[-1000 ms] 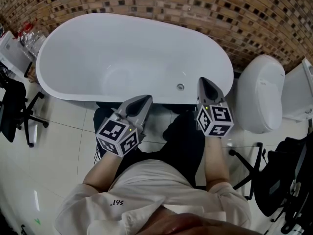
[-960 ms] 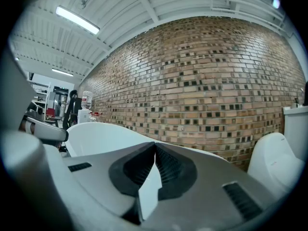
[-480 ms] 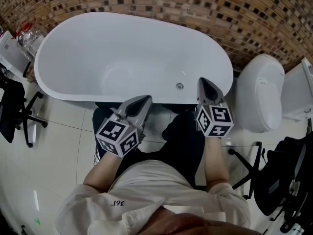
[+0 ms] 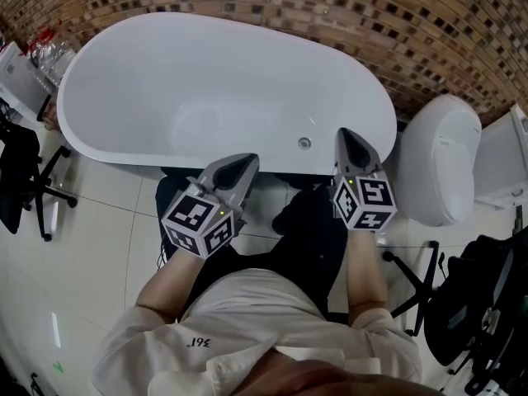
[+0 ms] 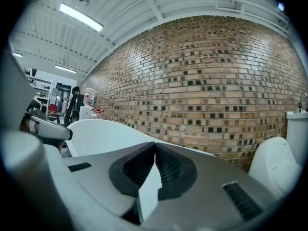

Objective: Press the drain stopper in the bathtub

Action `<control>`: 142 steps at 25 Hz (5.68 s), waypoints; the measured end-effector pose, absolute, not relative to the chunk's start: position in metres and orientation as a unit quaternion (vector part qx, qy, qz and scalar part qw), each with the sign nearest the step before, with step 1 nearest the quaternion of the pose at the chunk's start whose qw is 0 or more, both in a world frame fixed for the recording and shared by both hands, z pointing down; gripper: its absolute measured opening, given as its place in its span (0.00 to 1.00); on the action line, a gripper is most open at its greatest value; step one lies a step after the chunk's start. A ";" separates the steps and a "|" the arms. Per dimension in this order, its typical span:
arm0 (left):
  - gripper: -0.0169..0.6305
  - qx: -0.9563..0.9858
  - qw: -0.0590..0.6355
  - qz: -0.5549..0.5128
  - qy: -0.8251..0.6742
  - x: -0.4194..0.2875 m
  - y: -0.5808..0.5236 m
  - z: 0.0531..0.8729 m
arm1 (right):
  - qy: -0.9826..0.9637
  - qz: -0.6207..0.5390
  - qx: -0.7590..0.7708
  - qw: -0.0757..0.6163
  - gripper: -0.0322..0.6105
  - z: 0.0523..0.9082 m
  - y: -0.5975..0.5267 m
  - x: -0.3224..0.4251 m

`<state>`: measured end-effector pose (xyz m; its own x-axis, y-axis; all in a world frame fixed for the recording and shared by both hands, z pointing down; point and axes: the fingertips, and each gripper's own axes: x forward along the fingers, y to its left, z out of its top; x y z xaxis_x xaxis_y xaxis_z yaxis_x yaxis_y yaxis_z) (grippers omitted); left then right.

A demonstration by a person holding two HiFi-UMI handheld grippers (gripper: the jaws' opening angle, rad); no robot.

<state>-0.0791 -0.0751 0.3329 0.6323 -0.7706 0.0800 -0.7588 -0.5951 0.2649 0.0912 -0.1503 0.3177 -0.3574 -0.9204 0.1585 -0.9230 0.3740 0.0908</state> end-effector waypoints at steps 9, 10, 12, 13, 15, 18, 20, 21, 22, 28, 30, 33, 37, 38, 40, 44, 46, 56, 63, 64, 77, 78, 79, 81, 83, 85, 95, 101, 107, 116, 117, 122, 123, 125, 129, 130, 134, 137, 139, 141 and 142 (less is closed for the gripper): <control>0.04 0.895 0.130 -0.024 -0.425 -0.081 -0.091 0.329 | -0.830 -0.010 0.546 0.111 0.07 0.310 -0.167 0.079; 0.04 0.896 0.129 -0.023 -0.424 -0.080 -0.093 0.328 | -0.830 -0.012 0.546 0.113 0.07 0.308 -0.169 0.079; 0.04 0.898 0.127 -0.021 -0.421 -0.079 -0.097 0.328 | -0.829 -0.017 0.546 0.116 0.07 0.306 -0.173 0.078; 0.04 0.898 0.126 -0.021 -0.420 -0.079 -0.099 0.328 | -0.829 -0.019 0.546 0.118 0.07 0.304 -0.175 0.077; 0.04 0.900 0.125 -0.020 -0.418 -0.078 -0.104 0.327 | -0.830 -0.024 0.545 0.121 0.07 0.302 -0.180 0.076; 0.04 0.901 0.125 -0.020 -0.415 -0.076 -0.112 0.327 | -0.830 -0.027 0.542 0.125 0.07 0.300 -0.189 0.074; 0.04 0.902 0.125 -0.019 -0.413 -0.075 -0.117 0.328 | -0.831 -0.028 0.541 0.127 0.07 0.298 -0.195 0.074; 0.04 0.902 0.125 -0.019 -0.413 -0.074 -0.119 0.328 | -0.831 -0.029 0.540 0.128 0.07 0.298 -0.199 0.074; 0.04 0.902 0.125 -0.019 -0.412 -0.073 -0.122 0.328 | -0.832 -0.030 0.539 0.129 0.07 0.297 -0.202 0.073; 0.04 0.902 0.127 -0.017 -0.412 -0.071 -0.135 0.330 | -0.835 -0.036 0.533 0.135 0.07 0.294 -0.222 0.068; 0.04 0.902 0.129 -0.015 -0.412 -0.071 -0.139 0.331 | -0.835 -0.037 0.531 0.138 0.07 0.294 -0.227 0.066; 0.04 0.902 0.132 -0.014 -0.411 -0.071 -0.143 0.334 | -0.836 -0.038 0.530 0.140 0.07 0.295 -0.234 0.063; 0.04 0.900 0.137 -0.012 -0.413 -0.072 -0.150 0.339 | -0.835 -0.036 0.529 0.145 0.07 0.297 -0.242 0.063; 0.04 0.900 0.138 -0.012 -0.413 -0.073 -0.151 0.339 | -0.835 -0.035 0.529 0.146 0.07 0.299 -0.244 0.063; 0.04 0.900 0.140 -0.011 -0.413 -0.073 -0.154 0.341 | -0.835 -0.033 0.528 0.148 0.07 0.301 -0.247 0.062; 0.04 0.901 0.142 -0.010 -0.411 -0.072 -0.161 0.344 | -0.835 -0.031 0.527 0.154 0.07 0.305 -0.255 0.059; 0.04 0.901 0.143 -0.008 -0.410 -0.071 -0.165 0.346 | -0.835 -0.030 0.526 0.157 0.07 0.308 -0.259 0.059; 0.04 0.899 0.157 0.001 -0.409 -0.065 -0.191 0.361 | -0.834 -0.019 0.525 0.169 0.07 0.325 -0.287 0.062; 0.04 0.896 0.171 0.006 -0.410 -0.067 -0.204 0.374 | -0.835 -0.008 0.519 0.182 0.07 0.346 -0.302 0.056; 0.04 0.895 0.172 0.006 -0.410 -0.067 -0.205 0.375 | -0.835 -0.007 0.518 0.184 0.07 0.348 -0.305 0.056; 0.04 0.895 0.168 0.026 -0.413 -0.068 -0.236 0.389 | -0.831 0.011 0.518 0.205 0.07 0.376 -0.335 0.055; 0.04 0.895 0.167 0.027 -0.413 -0.068 -0.239 0.390 | -0.830 0.013 0.519 0.205 0.07 0.378 -0.337 0.056; 0.04 0.895 0.167 0.029 -0.413 -0.067 -0.242 0.391 | -0.829 0.015 0.520 0.206 0.07 0.381 -0.339 0.058; 0.04 0.894 0.169 0.034 -0.413 -0.066 -0.249 0.396 | -0.827 0.020 0.521 0.209 0.07 0.386 -0.344 0.060; 0.04 0.894 0.173 0.038 -0.412 -0.066 -0.254 0.401 | -0.826 0.024 0.521 0.213 0.07 0.392 -0.349 0.061; 0.04 0.893 0.177 0.042 -0.412 -0.065 -0.260 0.406 | -0.825 0.026 0.521 0.218 0.07 0.397 -0.356 0.063; 0.04 0.890 0.192 0.057 -0.410 -0.053 -0.287 0.430 | -0.823 0.028 0.509 0.251 0.07 0.424 -0.382 0.064; 0.04 0.889 0.200 0.067 -0.406 -0.048 -0.296 0.442 | -0.819 0.041 0.504 0.271 0.07 0.447 -0.397 0.065; 0.04 0.886 0.205 0.072 -0.410 -0.050 -0.302 0.451 | -0.820 0.069 0.499 0.272 0.07 0.466 -0.416 0.063; 0.04 0.883 0.217 0.087 -0.407 -0.048 -0.314 0.469 | -0.817 0.089 0.490 0.289 0.07 0.500 -0.436 0.056; 0.04 0.883 0.218 0.089 -0.406 -0.047 -0.316 0.472 | -0.815 0.092 0.490 0.294 0.07 0.506 -0.440 0.058; 0.04 0.883 0.224 0.098 -0.401 -0.041 -0.324 0.483 | -0.799 0.109 0.487 0.336 0.07 0.545 -0.453 0.069; 0.04 0.882 0.226 0.099 -0.401 -0.041 -0.326 0.485 | -0.794 0.114 0.487 0.347 0.07 0.556 -0.455 0.072; 0.04 0.881 0.232 0.103 -0.399 -0.039 -0.327 0.492 | -0.785 0.123 0.486 0.363 0.07 0.574 -0.459 0.076; 0.04 0.881 0.242 0.109 -0.393 -0.033 -0.328 0.500 | -0.791 0.123 0.479 0.361 0.07 0.588 -0.466 0.068; 0.04 0.881 0.243 0.109 -0.391 -0.032 -0.329 0.502 | -0.790 0.123 0.478 0.364 0.07 0.593 -0.467 0.069; 0.04 0.885 0.244 0.111 -0.382 -0.020 -0.334 0.505 | -0.784 0.127 0.478 0.374 0.07 0.611 -0.477 0.077; 0.04 0.889 0.242 0.117 -0.372 -0.009 -0.336 0.507 | -0.771 0.137 0.482 0.392 0.07 0.634 -0.484 0.091; 0.04 0.890 0.240 0.122 -0.367 -0.003 -0.337 0.511 | -0.761 0.144 0.487 0.403 0.07 0.650 -0.490 0.102; 0.04 0.891 0.240 0.127 -0.364 0.001 -0.338 0.516 | -0.751 0.160 0.493 0.409 0.07 0.669 -0.496 0.113; 0.04 0.891 0.241 0.129 -0.362 0.002 -0.337 0.519 | -0.746 0.173 0.496 0.409 0.07 0.680 -0.498 0.118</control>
<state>0.0024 -0.3373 0.5186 0.7048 -0.5824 0.4051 -0.7072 -0.6217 0.3366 0.1176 -0.4980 0.6796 -0.1723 -0.5983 0.7825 -0.8818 0.4477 0.1482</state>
